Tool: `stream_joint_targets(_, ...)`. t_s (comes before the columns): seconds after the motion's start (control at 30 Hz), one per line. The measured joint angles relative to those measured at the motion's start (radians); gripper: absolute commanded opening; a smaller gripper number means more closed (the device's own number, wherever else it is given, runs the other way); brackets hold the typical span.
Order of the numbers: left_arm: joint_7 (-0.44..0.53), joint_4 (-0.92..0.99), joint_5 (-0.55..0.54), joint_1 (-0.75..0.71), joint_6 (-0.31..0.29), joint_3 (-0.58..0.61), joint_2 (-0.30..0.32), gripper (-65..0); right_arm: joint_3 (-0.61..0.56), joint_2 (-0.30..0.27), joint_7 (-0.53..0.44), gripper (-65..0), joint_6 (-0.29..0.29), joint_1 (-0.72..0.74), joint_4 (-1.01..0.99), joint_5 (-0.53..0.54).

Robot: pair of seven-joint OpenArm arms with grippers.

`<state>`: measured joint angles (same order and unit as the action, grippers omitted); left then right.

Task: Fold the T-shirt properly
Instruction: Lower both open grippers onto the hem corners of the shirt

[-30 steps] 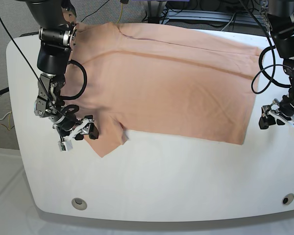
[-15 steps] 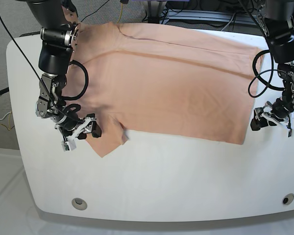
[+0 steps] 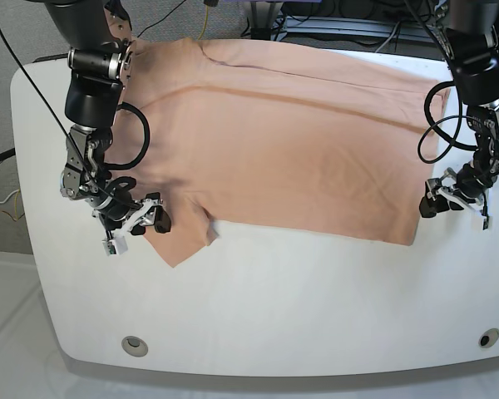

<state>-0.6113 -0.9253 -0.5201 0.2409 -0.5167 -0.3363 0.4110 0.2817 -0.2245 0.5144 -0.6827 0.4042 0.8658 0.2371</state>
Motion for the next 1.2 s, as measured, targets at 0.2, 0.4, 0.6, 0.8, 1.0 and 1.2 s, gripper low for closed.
stream_joint_targets(0.2,0.000,0.002,-0.008,0.001,-0.005,-0.007,0.000,-15.3,0.000,-0.004,-0.068,-26.1,-0.006,0.028,-0.091,0.030)
stream_joint_targets(0.4,0.000,0.003,-0.012,0.003,-0.004,-0.010,0.005,-14.6,0.001,-0.006,-0.090,-26.1,-0.006,0.032,-0.115,0.035)
stream_joint_targets(0.6,0.007,0.002,-0.013,0.002,-0.007,0.014,0.001,-14.5,0.003,-0.005,-0.087,-26.0,-0.006,0.032,-0.112,0.032)
stream_joint_targets(0.8,0.006,0.001,-0.019,0.006,-0.008,0.040,-0.004,-14.0,0.002,-0.005,-0.085,-26.4,-0.007,0.030,-0.105,0.028)
stream_joint_targets(1.0,0.008,0.006,-0.019,0.018,-0.009,0.063,-0.013,-14.0,0.002,-0.005,-0.085,-27.4,-0.010,0.029,-0.103,0.026)
stream_joint_targets(1.2,0.007,0.006,-0.019,0.022,-0.019,0.055,-0.021,-13.6,-0.006,-0.005,-0.090,-26.5,-0.010,0.027,-0.103,0.023)
